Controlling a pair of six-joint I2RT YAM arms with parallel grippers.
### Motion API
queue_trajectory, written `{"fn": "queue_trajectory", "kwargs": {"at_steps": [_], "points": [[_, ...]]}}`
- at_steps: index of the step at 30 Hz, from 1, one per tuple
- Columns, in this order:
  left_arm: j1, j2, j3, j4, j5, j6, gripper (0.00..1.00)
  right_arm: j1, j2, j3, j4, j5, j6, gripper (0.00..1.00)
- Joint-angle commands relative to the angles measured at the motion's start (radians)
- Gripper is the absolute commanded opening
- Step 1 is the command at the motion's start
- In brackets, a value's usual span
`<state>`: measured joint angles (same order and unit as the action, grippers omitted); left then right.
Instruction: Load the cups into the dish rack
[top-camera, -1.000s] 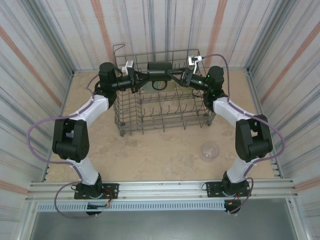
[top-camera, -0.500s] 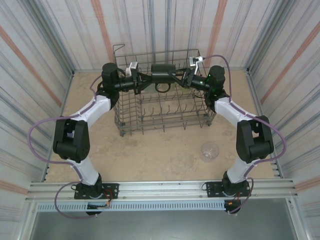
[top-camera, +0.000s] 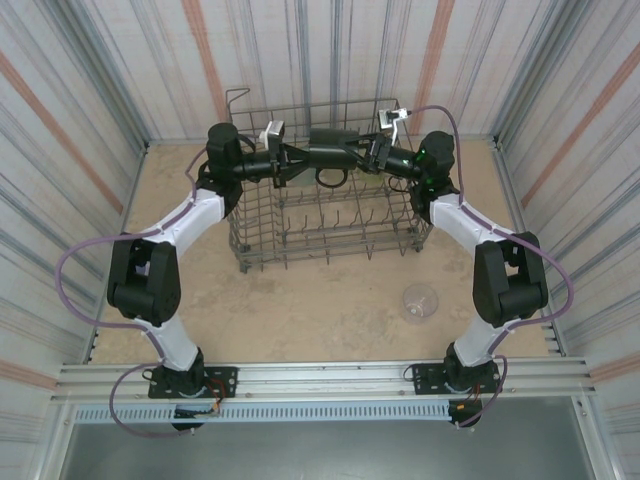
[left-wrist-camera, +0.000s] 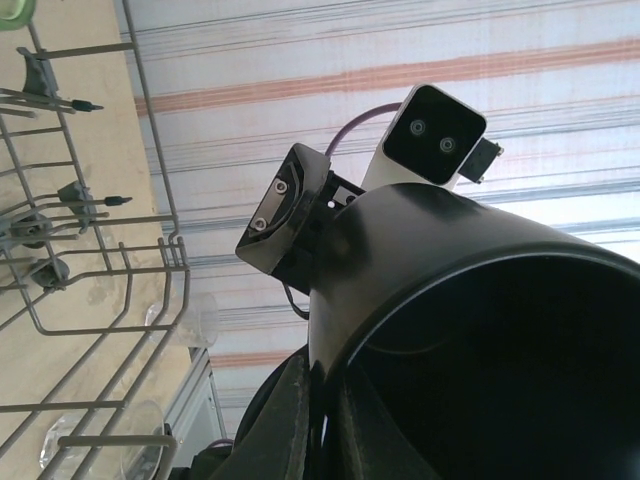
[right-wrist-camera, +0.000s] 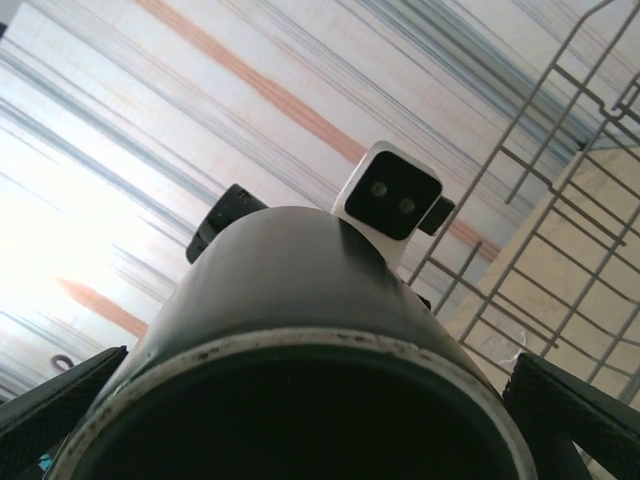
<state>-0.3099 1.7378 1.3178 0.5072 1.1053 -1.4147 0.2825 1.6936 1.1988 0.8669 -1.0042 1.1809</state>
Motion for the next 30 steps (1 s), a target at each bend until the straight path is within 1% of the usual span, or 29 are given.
{"fn": "queue_trajectory", "kwargs": {"at_steps": [1,7,14,16,19,21,24,26,27,29,30], "points": [[-0.008,-0.038,0.063,0.093,0.054,0.02,0.0,0.022,-0.008,0.025,0.03,-0.033,0.036,0.99],[-0.008,-0.009,0.092,0.091,0.051,0.021,0.0,0.03,-0.021,0.001,0.029,-0.03,0.036,1.0],[-0.008,-0.004,0.084,0.081,0.057,0.037,0.0,0.027,-0.036,-0.006,0.027,-0.02,0.032,0.92],[-0.008,-0.005,0.073,0.061,0.057,0.054,0.0,0.027,-0.038,-0.005,0.028,-0.015,0.028,0.87],[-0.006,-0.006,0.058,0.038,0.048,0.075,0.0,0.027,-0.036,-0.005,0.025,-0.006,0.025,0.75],[0.004,-0.006,0.046,0.014,0.033,0.087,0.0,0.027,-0.031,-0.005,0.028,-0.007,0.023,0.71],[0.018,-0.005,0.032,0.011,0.022,0.087,0.0,0.027,-0.025,-0.004,0.028,-0.004,0.023,0.59],[0.024,-0.006,0.027,0.006,0.015,0.092,0.0,0.029,-0.02,-0.004,0.028,-0.005,0.021,0.55],[0.027,-0.006,0.026,-0.001,0.013,0.097,0.05,0.029,-0.018,-0.004,0.028,-0.005,0.022,0.53],[0.03,-0.006,0.026,-0.013,0.008,0.106,0.09,0.029,-0.016,-0.001,0.024,0.001,0.017,0.49],[0.034,-0.007,0.025,-0.024,0.004,0.114,0.14,0.027,-0.016,0.002,0.014,0.003,0.01,0.48]]}}
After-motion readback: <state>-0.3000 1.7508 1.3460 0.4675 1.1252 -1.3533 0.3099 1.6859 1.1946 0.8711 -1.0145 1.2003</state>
